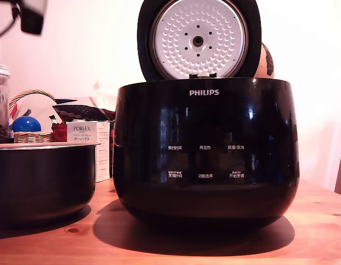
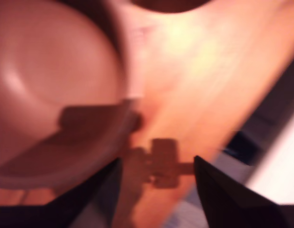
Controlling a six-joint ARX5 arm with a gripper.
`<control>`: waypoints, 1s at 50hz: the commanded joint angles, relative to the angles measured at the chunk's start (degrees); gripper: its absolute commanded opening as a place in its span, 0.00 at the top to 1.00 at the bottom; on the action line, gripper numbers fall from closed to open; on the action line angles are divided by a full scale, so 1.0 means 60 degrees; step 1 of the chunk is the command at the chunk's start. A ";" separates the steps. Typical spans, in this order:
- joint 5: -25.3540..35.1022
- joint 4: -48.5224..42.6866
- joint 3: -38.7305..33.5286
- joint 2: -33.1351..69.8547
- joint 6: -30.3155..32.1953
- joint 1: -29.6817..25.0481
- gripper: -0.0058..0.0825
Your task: Pick up the metallic pot next to the rice cooker
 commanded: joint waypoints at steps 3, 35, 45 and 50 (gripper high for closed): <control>-0.0055 0.0466 -0.0164 0.0251 0.0412 0.0055 0.42; 0.0415 0.1858 -0.0164 0.2248 0.0969 0.0055 0.43; 0.0408 0.1923 -0.0164 0.2659 0.0973 0.0051 0.58; 0.0404 0.2036 -0.0157 0.2579 0.0969 0.0033 0.76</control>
